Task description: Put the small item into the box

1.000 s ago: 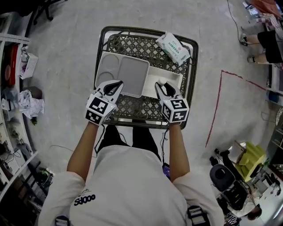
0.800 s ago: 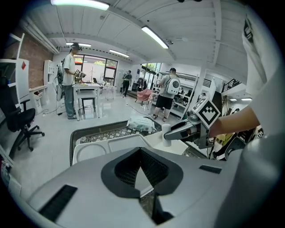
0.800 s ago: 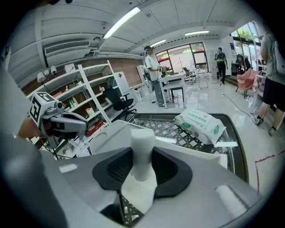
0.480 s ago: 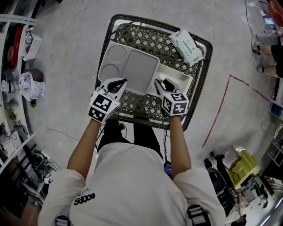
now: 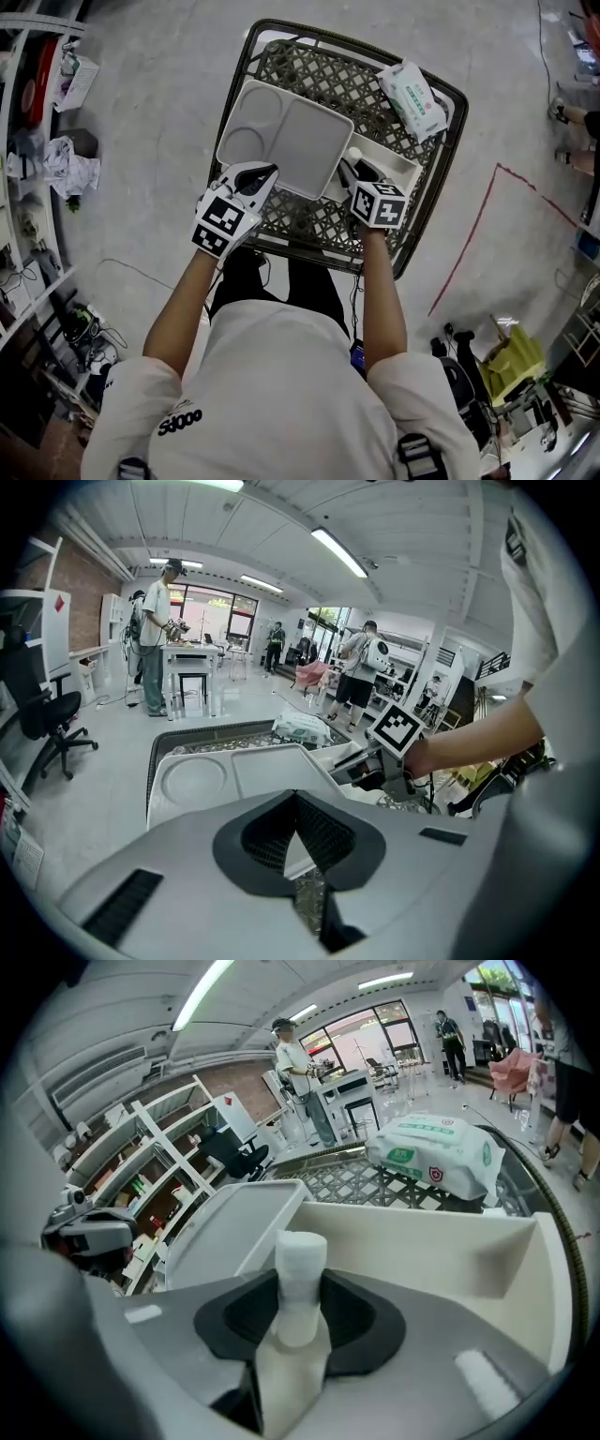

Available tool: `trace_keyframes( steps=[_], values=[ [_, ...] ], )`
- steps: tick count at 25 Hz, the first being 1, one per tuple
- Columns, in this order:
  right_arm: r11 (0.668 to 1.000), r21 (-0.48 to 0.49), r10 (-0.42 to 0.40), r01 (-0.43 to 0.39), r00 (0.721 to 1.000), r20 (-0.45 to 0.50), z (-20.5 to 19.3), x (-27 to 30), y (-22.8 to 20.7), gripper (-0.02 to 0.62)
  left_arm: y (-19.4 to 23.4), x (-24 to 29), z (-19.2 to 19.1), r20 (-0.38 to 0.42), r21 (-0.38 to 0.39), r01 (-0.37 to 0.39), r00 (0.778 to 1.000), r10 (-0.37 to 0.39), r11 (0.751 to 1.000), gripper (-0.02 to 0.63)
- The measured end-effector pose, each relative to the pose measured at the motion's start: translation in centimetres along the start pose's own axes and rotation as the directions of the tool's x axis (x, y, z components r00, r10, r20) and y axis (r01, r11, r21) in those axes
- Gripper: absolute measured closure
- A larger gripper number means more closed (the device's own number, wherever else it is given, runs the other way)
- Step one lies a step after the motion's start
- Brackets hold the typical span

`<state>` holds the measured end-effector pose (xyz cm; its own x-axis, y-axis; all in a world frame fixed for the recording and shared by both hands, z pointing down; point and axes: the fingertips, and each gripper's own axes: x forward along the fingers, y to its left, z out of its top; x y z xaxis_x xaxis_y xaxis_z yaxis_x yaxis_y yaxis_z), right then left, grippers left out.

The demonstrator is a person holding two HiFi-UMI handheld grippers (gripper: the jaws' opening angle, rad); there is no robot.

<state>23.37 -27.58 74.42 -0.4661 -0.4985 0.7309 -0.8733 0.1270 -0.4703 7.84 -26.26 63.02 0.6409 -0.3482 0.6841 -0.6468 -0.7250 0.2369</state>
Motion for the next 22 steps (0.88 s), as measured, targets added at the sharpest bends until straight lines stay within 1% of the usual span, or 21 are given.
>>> trace_keyframes(
  steps=[7, 10, 14, 22],
  values=[
    [0.998, 0.057, 0.028, -0.027, 1.0, -0.011, 0.1, 0.5, -0.3, 0.445, -0.3, 0.2, 0.2, 0.0, 0.005, 0.019, 1.0, -0.019, 1.0, 0.6],
    [0.995, 0.078, 0.057, -0.055, 0.998, -0.023, -0.2, 0.5, -0.2, 0.44, -0.8, 0.4, 0.4, -0.001, 0.011, 0.031, 1.0, -0.031, 0.999, 0.6],
    [0.994, 0.076, 0.077, -0.073, 0.996, -0.05, -0.9, 0.7, -0.1, 0.422, -1.3, 0.7, 0.4, -0.006, 0.015, 0.044, 0.999, -0.044, 0.999, 0.6],
    [0.995, 0.054, 0.089, -0.086, 0.994, -0.059, -1.5, 0.4, 0.4, 0.417, -1.7, 0.3, 0.3, -0.012, 0.02, 0.056, 0.998, -0.055, 0.998, 0.6]
  ],
)
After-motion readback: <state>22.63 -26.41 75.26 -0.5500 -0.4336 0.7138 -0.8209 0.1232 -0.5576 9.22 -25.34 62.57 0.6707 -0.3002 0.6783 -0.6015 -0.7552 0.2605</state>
